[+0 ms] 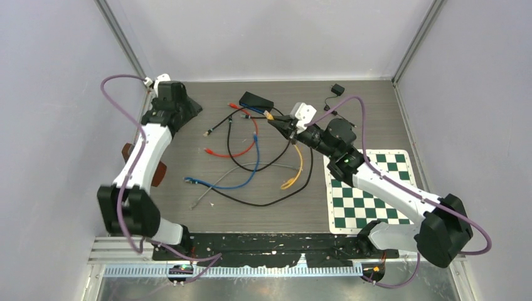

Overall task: Insert the plug into the switch port
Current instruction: Pick up the connector from the center of the board.

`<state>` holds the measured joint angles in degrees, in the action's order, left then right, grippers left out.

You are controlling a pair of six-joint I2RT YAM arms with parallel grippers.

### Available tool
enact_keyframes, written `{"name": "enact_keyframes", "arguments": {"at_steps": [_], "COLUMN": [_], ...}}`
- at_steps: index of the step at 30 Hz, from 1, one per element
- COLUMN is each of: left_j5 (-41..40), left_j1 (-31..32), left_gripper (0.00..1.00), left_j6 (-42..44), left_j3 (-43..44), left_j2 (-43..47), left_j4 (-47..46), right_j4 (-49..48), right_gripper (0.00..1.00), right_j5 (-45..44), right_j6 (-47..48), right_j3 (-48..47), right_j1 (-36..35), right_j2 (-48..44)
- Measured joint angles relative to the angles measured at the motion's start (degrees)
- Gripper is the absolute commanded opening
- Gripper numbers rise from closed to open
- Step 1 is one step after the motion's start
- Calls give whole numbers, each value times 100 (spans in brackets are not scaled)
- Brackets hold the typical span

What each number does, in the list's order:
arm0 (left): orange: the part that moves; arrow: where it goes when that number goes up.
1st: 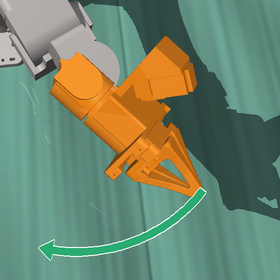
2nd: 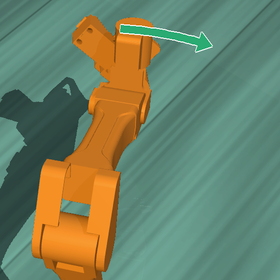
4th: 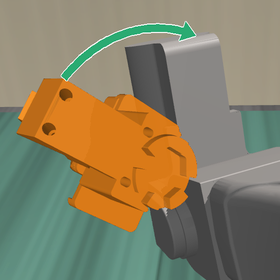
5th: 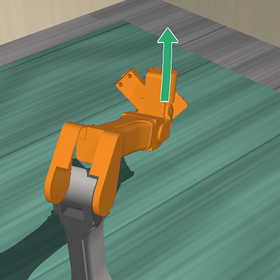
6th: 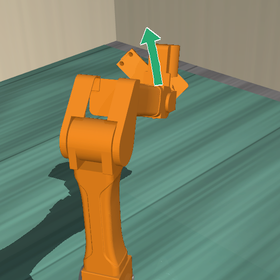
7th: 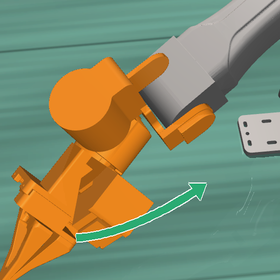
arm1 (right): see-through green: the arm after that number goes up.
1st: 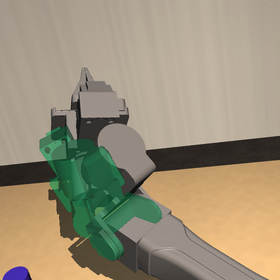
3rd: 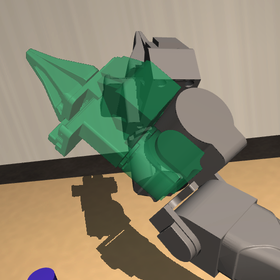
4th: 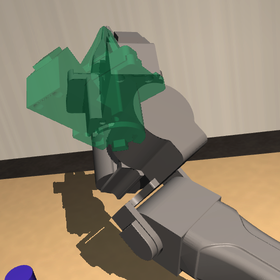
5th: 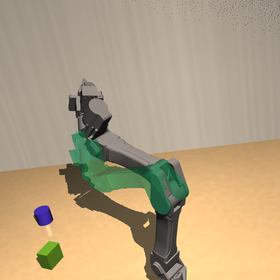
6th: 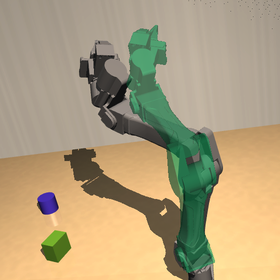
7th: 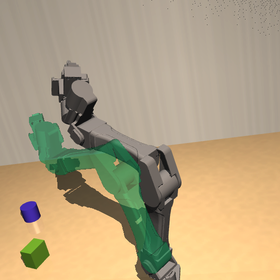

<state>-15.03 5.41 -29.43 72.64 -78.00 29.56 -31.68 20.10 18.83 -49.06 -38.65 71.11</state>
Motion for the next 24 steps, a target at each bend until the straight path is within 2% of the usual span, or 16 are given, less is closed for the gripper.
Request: {"name": "enact_keyframes", "arguments": {"at_steps": [4,10,16,24], "left_j5": [-745,-1032,-953,-568], "left_j1": [-295,-621,-916,-1373], "left_gripper": [56,56,54,53], "left_j6": [153,87,-337,-774], "left_j3": [870,1976,3121,4756], "left_j2": [-1440,-2868,-4146,-5558], "left_j4": [179,44,-81,70], "right_j4": [415,590,640,289], "right_gripper": [5,5,5,5], "right_j5": [-98,-98,-24,79], "right_j6": [-723,-1567,-2050,-2122], "right_j3": [2,33,33,90], "right_j1": [0,4,4,4], "right_j2": [-334,-588,-584,-448]}}
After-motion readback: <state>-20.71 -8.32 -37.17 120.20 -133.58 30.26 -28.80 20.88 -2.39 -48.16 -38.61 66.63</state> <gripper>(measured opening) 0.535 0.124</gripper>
